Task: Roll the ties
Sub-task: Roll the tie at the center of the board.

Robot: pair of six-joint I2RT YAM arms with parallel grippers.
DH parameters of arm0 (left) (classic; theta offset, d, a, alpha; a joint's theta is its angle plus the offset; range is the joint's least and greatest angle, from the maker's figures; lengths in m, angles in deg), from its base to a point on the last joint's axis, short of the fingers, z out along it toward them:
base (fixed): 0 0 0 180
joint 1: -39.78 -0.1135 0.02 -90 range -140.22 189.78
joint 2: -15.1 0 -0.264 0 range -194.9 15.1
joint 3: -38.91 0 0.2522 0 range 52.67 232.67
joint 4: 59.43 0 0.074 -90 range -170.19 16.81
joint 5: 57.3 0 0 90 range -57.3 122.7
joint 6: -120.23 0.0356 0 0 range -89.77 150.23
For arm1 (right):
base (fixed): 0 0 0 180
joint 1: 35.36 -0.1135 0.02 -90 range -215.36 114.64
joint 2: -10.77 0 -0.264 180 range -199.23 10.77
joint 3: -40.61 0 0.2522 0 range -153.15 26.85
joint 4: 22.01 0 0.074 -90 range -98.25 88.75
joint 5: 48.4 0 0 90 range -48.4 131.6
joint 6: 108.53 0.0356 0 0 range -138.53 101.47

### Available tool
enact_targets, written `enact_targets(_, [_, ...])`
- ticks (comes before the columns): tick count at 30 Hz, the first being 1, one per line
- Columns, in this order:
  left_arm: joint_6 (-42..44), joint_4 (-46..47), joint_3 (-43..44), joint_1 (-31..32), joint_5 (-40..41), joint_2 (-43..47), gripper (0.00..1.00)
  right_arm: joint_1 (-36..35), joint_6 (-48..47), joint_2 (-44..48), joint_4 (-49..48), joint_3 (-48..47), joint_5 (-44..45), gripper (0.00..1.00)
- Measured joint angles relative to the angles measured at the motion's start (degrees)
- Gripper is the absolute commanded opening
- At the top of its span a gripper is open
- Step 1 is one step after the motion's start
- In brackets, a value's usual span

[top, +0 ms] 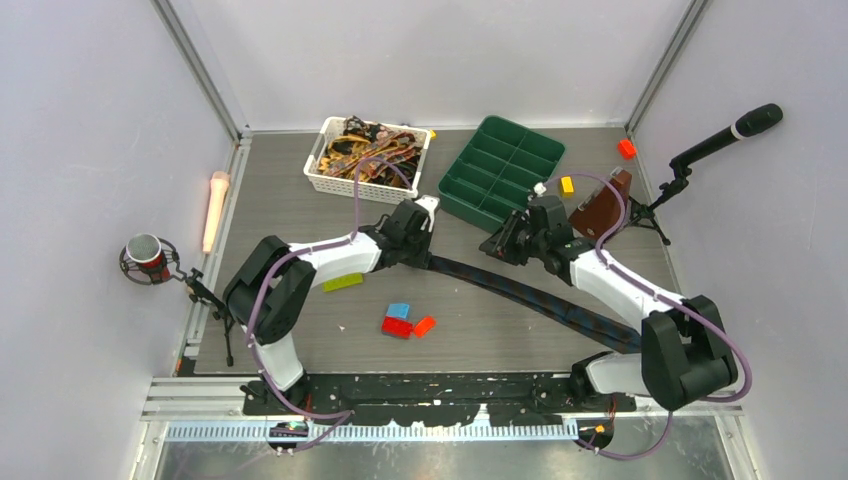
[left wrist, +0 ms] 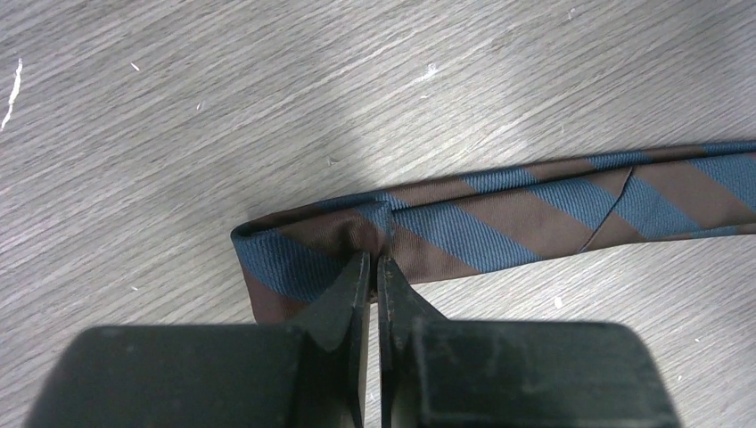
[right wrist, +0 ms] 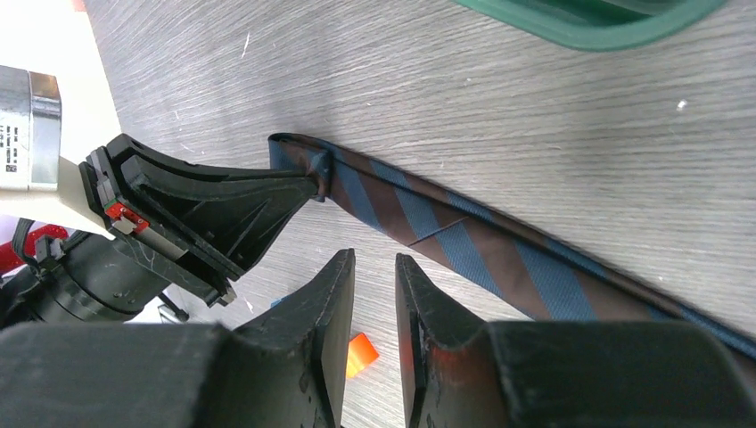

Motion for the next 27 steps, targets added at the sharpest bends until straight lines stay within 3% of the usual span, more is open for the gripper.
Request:
enact_targets(5, [-0.52, 0.37, -0.31, -0.35, -0.57, 0.04, 0.0, -0.02, 0.0, -4.13, -2.56, -1.53, -2.95, 0.12])
enact_targets(11, [-0.55, 0.55, -0.44, -0.57, -0.72, 0.13, 0.0, -1.25, 0.48, -12.79, -6.67, -6.16, -7.56, 0.01])
enact_targets(27, [-0.55, 0.9, -0.63, -0.83, -2.08, 0.15, 0.0, -7.15, 3.74, -30.71, -11.82, -16.94, -14.12, 0.0])
